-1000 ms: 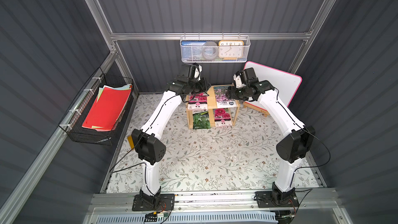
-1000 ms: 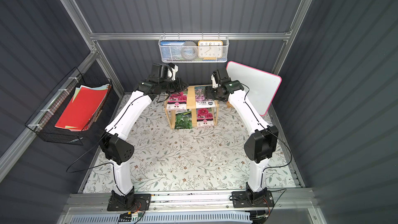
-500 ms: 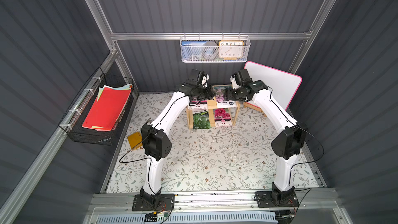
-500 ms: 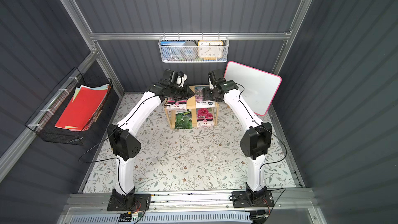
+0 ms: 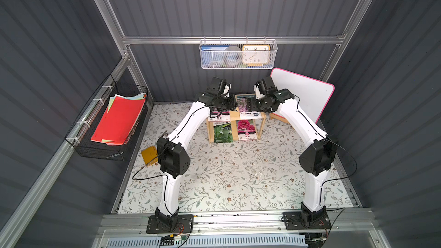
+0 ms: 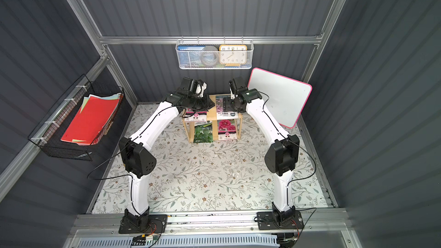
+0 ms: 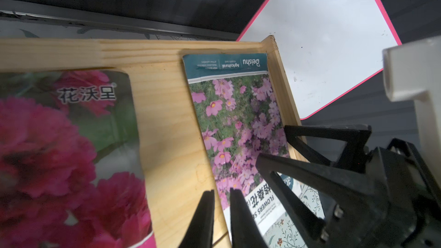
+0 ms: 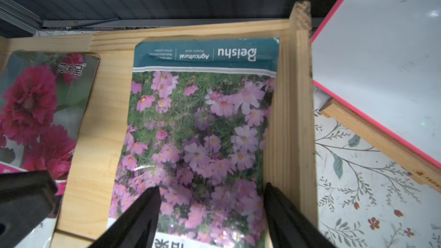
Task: Take the seed bag off the shelf
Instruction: Pick up the seed packet from the shelf.
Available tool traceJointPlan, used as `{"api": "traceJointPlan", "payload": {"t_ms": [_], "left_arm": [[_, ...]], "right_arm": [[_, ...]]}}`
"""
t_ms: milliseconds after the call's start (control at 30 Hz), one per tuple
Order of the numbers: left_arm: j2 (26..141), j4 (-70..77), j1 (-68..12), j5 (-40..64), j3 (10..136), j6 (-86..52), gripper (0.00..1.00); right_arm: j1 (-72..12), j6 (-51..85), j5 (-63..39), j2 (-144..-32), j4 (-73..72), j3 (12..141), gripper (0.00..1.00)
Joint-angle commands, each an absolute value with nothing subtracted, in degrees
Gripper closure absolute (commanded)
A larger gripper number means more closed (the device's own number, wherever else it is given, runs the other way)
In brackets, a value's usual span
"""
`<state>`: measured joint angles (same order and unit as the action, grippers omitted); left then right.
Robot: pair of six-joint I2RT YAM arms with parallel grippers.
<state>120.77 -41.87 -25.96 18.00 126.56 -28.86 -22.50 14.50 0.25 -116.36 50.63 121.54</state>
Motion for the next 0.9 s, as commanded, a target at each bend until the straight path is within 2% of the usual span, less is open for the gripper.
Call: {"api": "traceJointPlan", "payload": {"t_ms": [0,867], "left_arm": [[121.37,-42.98,-26.19,18.91,125.43,-27.21,0.83],[124.72,-43.42,-26.21,17.23,124.45,-26.19,0.87]], "right_arm": [[-22.59,14.76,0.88,-117.69,51.76,122.34,0.25],[-22.59,16.39,-3.38,-119.26,50.19,122.61,0.25]]}}
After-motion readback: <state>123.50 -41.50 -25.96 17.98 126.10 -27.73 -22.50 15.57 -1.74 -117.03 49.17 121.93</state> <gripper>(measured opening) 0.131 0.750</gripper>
